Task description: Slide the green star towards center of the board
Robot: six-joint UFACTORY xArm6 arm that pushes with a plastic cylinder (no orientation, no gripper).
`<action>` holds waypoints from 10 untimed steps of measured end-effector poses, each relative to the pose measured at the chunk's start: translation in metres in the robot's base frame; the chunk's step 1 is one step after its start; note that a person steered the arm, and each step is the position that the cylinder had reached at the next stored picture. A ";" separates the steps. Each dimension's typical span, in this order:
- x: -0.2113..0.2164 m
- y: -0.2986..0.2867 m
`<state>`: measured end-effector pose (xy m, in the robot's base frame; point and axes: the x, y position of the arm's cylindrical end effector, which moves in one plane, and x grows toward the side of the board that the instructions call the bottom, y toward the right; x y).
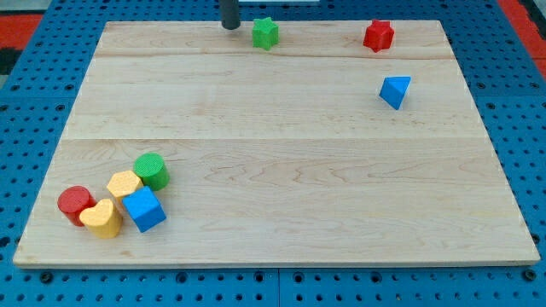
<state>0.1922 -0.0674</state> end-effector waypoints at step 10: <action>0.031 0.068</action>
<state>0.2237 0.0005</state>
